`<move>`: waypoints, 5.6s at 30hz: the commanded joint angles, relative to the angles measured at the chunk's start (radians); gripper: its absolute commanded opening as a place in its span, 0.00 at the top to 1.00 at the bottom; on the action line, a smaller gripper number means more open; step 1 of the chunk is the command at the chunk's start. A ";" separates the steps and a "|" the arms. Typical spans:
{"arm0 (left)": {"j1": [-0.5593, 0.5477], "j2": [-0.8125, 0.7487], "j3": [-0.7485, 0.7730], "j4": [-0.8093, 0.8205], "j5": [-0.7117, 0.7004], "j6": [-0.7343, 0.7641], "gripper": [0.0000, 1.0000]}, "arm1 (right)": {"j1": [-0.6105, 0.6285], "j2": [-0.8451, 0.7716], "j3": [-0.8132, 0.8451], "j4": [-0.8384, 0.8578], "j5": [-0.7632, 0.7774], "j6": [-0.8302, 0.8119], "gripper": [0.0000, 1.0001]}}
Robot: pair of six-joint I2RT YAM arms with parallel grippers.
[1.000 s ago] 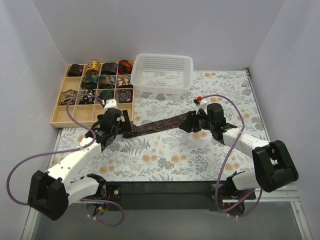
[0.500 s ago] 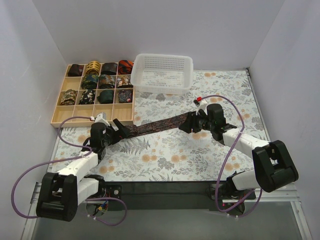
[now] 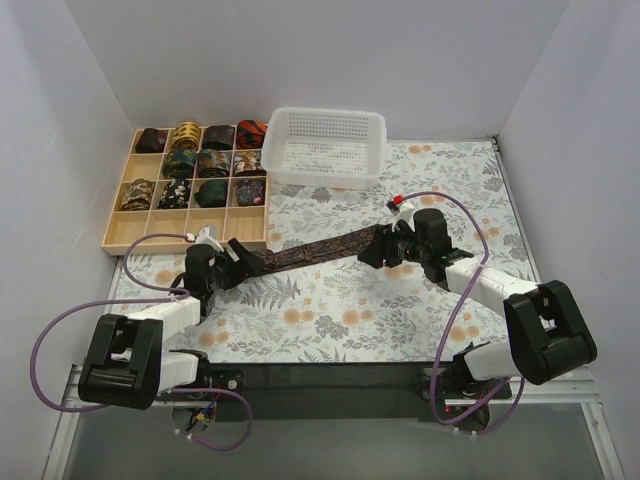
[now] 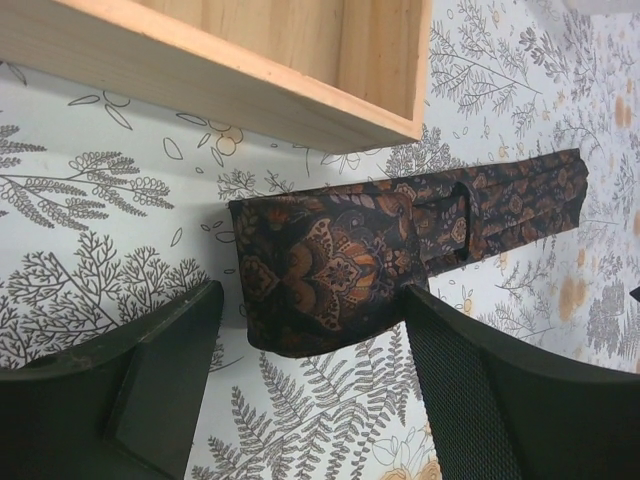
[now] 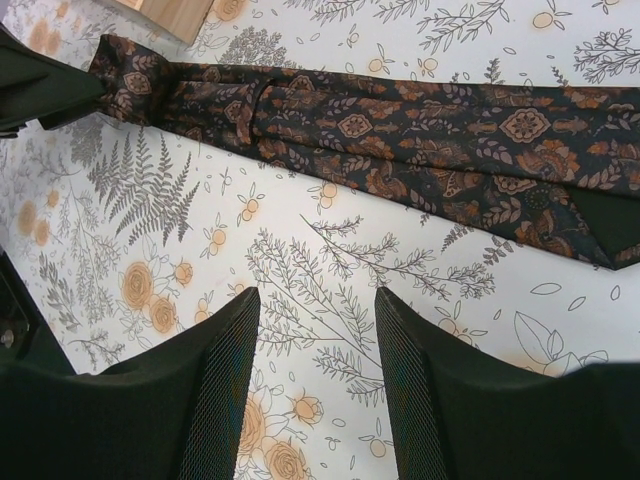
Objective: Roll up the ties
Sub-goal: Roll the tie
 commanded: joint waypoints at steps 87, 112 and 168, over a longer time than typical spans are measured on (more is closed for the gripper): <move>-0.363 -0.091 0.424 -0.594 -0.349 0.178 0.14 | -0.047 -0.099 -0.054 0.028 -0.064 -0.037 0.52; -0.079 -0.009 0.079 -0.082 -0.040 0.026 0.26 | -0.044 -0.073 -0.051 0.032 -0.085 -0.034 0.52; -0.373 0.261 0.703 -1.151 -0.897 0.381 0.70 | -0.042 -0.101 -0.066 0.034 -0.080 -0.034 0.52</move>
